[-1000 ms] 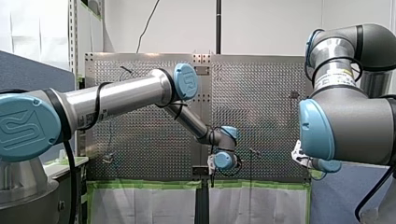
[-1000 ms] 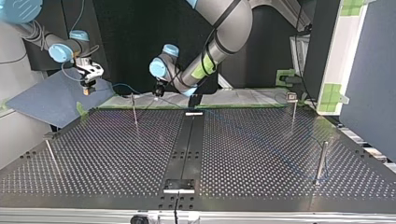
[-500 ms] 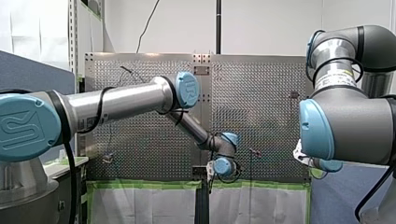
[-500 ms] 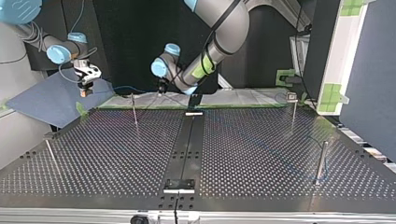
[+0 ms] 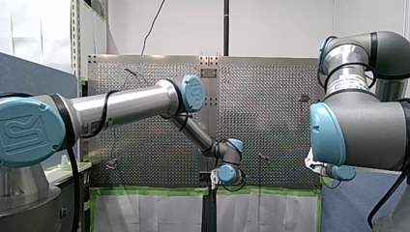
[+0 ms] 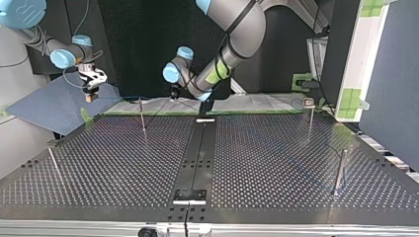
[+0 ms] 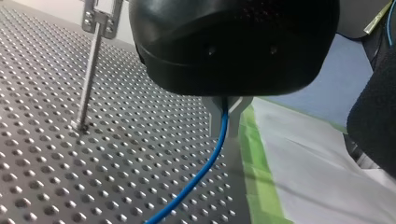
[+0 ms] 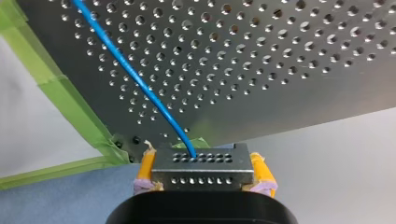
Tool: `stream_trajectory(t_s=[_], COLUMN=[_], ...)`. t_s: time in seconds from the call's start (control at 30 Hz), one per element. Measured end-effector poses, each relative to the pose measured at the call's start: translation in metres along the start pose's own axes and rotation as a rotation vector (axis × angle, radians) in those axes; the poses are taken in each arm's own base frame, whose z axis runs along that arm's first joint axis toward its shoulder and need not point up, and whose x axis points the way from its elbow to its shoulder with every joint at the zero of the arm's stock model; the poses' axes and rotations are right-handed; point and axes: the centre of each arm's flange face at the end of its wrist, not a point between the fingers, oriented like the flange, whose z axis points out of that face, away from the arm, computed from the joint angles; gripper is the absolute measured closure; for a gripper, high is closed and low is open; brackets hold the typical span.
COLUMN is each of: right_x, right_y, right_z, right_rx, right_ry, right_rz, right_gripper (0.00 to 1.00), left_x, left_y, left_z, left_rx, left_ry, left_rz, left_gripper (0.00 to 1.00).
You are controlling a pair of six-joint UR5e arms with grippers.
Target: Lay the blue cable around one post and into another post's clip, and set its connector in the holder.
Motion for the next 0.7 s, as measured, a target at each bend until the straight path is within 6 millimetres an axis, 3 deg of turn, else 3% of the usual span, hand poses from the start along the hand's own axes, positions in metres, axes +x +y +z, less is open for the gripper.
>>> stream_trajectory(t_s=[0.2,0.4,0.7], right_x=[0.001,0.002,0.005], right_y=[-0.001,-0.004,-0.004], right_z=[0.003,0.004,0.007], right_rx=[-0.006,-0.007,-0.008], right_ry=[-0.021,-0.033,-0.027], right_rz=[-0.028,-0.051,-0.054], right_gripper=[1.0,1.0,1.0], left_x=[-0.027,-0.056,-0.065], left_y=[-0.016,-0.028,-0.027], left_z=[-0.011,-0.008,-0.004], left_rx=[0.024,0.038,0.038], left_ry=[-0.039,-0.084,-0.097], left_rz=[0.006,-0.003,-0.013], left_gripper=[1.0,1.0,1.0])
